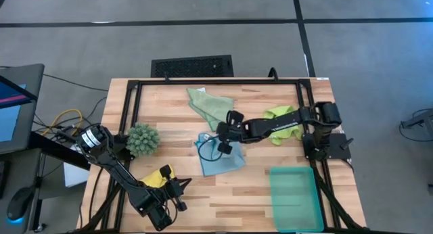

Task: Fold microfiber towels
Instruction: Fold the blue microfiber cloth

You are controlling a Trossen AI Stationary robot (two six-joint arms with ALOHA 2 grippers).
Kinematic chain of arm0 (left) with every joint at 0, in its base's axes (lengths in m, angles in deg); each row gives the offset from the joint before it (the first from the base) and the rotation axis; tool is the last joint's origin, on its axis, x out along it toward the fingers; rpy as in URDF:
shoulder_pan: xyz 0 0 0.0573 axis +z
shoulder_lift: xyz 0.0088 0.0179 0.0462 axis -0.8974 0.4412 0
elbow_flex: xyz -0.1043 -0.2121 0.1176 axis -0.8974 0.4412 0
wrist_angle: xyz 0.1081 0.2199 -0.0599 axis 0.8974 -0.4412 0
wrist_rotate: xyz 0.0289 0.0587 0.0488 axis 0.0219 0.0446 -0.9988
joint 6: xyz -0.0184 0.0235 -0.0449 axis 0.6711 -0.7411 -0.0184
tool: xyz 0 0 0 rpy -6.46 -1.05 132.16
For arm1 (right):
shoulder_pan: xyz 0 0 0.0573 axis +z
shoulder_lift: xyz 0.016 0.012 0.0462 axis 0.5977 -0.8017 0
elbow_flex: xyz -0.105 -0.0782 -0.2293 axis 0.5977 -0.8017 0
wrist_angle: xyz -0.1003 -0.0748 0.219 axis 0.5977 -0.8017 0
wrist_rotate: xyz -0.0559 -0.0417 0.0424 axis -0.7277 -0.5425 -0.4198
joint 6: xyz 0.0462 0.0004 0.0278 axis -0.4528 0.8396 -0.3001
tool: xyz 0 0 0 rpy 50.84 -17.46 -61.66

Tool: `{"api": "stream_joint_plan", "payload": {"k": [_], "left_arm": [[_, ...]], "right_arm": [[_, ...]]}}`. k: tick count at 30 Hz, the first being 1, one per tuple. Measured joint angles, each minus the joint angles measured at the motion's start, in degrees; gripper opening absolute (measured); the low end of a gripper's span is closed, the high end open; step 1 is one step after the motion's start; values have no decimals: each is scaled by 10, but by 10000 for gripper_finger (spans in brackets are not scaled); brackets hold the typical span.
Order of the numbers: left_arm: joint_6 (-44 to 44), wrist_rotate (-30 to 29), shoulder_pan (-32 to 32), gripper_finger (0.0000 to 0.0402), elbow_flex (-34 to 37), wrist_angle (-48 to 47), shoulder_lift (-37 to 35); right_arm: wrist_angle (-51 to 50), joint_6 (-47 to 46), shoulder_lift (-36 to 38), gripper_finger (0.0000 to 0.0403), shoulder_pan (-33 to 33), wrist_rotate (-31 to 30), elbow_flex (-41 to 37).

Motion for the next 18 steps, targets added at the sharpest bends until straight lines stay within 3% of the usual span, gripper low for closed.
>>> {"api": "stream_joint_plan", "payload": {"k": [8,12,18], "left_arm": [[0,0,0,4,0,0,0],[0,0,0,4,0,0,0],[0,0,0,4,0,1,0]], "right_arm": [[24,53,6,12,70,6,-1],[69,78,8,13,127,65,0],[122,78,-21,58,159,107,2]]}}
